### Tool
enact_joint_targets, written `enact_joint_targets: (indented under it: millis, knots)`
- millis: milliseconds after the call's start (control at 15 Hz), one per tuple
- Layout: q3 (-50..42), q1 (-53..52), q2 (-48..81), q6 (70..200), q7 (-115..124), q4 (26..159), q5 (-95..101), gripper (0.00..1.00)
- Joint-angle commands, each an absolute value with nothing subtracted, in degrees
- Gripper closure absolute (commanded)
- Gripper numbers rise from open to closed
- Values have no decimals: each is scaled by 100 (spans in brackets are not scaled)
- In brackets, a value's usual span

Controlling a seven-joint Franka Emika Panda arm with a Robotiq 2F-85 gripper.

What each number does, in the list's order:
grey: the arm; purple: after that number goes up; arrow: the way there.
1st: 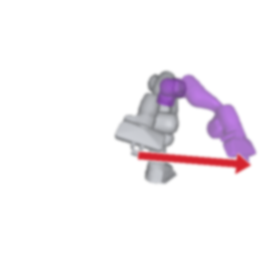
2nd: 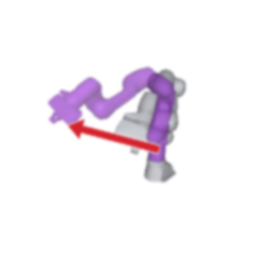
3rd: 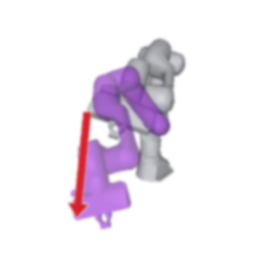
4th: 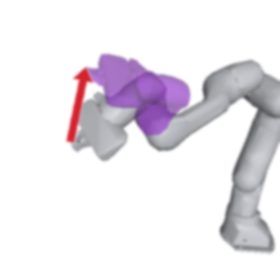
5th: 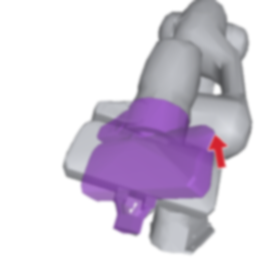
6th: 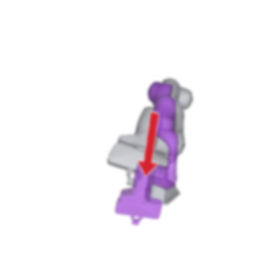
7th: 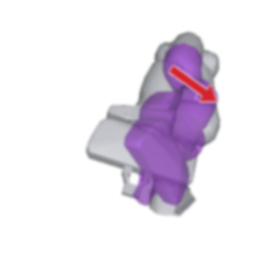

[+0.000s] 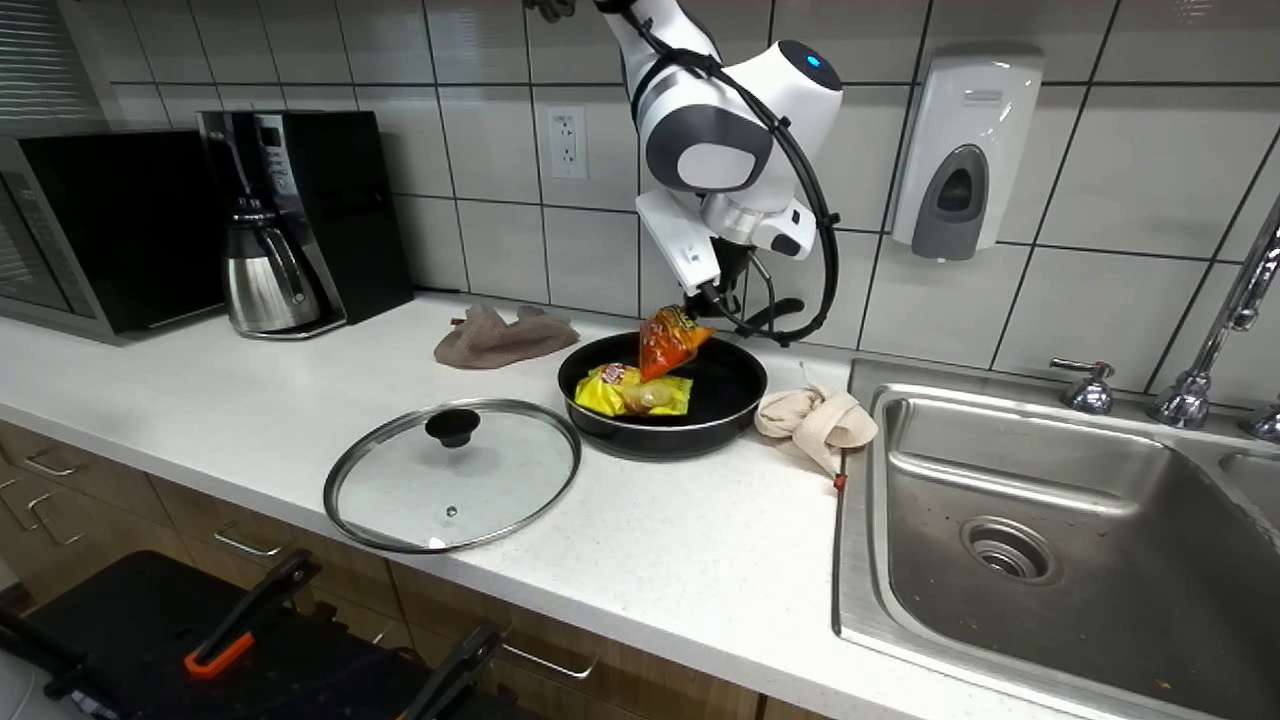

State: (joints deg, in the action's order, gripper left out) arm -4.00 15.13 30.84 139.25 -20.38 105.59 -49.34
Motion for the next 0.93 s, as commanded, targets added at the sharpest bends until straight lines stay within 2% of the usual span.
enact_joint_targets:
  millis: [0,733,800,867]
  knots:
    - [-451,1681,3185,13830,-1827,10340,-4797,100]
    - [-495,1779,3289,13847,-1821,10345,-4742,100]
    - [-501,1769,3285,13856,-1830,10361,-4717,77]
    - [-507,1765,3280,13851,-1812,10365,-4694,72]
